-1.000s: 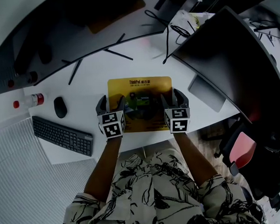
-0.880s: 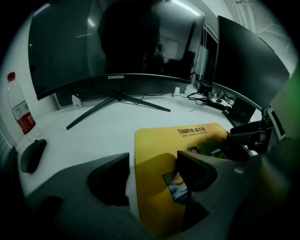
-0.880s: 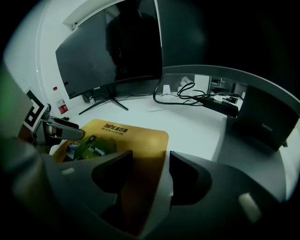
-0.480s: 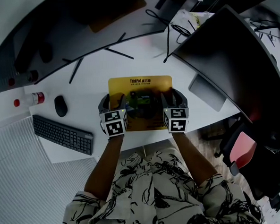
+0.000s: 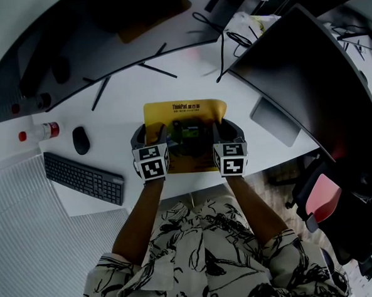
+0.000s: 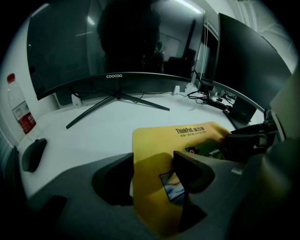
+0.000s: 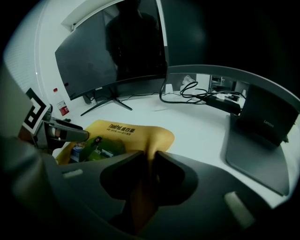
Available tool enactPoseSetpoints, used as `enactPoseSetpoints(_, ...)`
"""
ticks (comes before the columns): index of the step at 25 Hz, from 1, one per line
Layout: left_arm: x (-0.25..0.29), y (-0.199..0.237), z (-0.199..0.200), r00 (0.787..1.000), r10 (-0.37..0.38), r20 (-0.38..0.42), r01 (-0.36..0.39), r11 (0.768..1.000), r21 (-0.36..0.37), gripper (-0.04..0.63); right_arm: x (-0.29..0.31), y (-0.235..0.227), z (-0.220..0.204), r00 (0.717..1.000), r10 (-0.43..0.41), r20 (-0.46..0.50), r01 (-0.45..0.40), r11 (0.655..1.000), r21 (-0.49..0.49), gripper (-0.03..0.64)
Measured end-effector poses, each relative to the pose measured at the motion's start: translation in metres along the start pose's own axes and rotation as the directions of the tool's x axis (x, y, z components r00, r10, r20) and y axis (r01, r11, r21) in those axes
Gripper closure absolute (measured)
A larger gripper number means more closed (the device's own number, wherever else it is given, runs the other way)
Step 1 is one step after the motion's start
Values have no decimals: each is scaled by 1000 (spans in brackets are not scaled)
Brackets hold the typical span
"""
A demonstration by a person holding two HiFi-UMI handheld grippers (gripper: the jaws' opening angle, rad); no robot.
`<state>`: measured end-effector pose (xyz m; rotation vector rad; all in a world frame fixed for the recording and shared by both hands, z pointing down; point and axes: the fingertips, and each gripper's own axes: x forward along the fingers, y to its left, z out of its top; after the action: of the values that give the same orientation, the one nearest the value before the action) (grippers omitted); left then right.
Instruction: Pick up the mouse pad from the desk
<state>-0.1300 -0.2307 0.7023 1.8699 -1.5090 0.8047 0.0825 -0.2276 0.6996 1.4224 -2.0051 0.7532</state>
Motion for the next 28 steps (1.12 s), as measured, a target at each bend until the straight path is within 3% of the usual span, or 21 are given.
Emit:
enactPoseSetpoints(2, 0, 0, 0, 1000, -4, -6, 4, 1000, 1, 330, 0, 3, 0, 1000, 7, 3, -7, 1000, -3, 551)
enactPoseSetpoints(12, 0, -3, 0, 1000, -11, -24, 12, 1000, 9, 346, -3, 4, 3, 1000, 7, 8, -7, 1000, -11, 549)
enactPoseSetpoints(15, 1, -11, 0, 999, -32, -29, 33, 999, 30, 441, -5, 6, 5, 1000, 10, 23, -10, 1000, -16, 552)
enactPoseSetpoints(19, 1, -15, 0, 998, -52, -31, 53, 998, 35, 485, -5, 6, 5, 1000, 22, 23, -21, 1000, -14, 548)
enactPoseSetpoints(28, -14, -17, 14, 992, -119, 27, 120, 993, -18, 502, -14, 7, 16, 996, 65, 56, -65, 998, 8, 548)
